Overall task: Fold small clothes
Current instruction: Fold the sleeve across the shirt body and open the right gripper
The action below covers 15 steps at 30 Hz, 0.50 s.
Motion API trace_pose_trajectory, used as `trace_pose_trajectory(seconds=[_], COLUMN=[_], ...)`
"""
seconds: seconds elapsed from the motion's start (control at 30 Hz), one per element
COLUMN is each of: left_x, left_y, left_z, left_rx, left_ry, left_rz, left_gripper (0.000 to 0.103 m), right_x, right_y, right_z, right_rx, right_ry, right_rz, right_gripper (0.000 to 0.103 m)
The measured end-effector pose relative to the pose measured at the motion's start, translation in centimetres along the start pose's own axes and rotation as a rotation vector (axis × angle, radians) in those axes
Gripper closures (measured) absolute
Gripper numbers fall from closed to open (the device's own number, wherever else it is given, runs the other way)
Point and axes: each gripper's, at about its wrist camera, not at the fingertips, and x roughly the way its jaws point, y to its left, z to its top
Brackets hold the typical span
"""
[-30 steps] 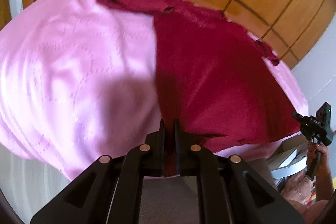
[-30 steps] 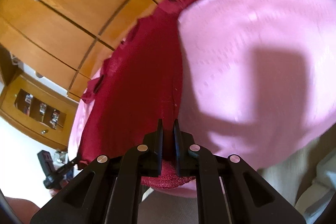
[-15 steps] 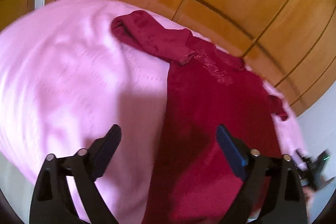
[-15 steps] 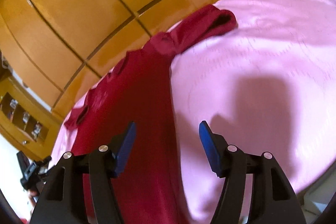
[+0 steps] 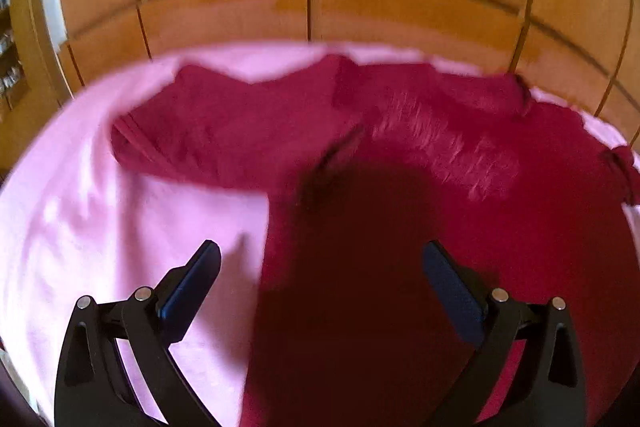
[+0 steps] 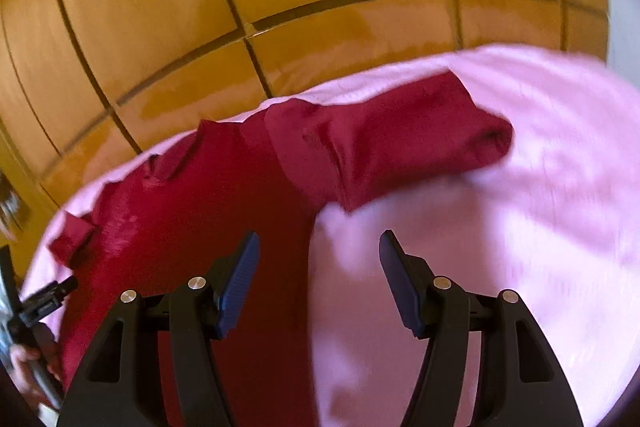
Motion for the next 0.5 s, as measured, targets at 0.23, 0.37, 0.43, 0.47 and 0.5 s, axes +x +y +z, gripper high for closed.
trace_pose_trajectory(seconds=[0.23, 0.37, 0.43, 0.47, 0.5], left_x=[1.1, 0.9, 0.9, 0.9, 1.0], left_y=[0.6, 0.4, 0.5, 0.5, 0.4], left_z=[-0.6, -0.9, -0.8, -0.8, -0.8], left_rx=[-0.028, -0.019, -0.022, -0.023, -0.023], left_ry=[0.032, 0.028, 0.027, 0.027, 0.027], left_rz=[-0.030, -0.020, -0.025, -0.028, -0.030], left_gripper=[0.002, 0.002, 0.002, 0.002, 0.002], right_x=[4.8, 8.5, 9.1, 9.2, 9.2], right_y=[0.9, 0.4, -0.2, -0.6, -0.8], right_z=[3.7, 4.4, 4.3, 4.3, 4.4], right_rx=[-0.103, -0.117, -0.106, -0.097, -0.094], right_ry=[0.030, 0.114, 0.122, 0.119, 0.119], right_rz=[-0.081, -0.180, -0.199, -0.206, -0.210], right_gripper=[0.042, 0.048, 0.059, 0.069, 0.073])
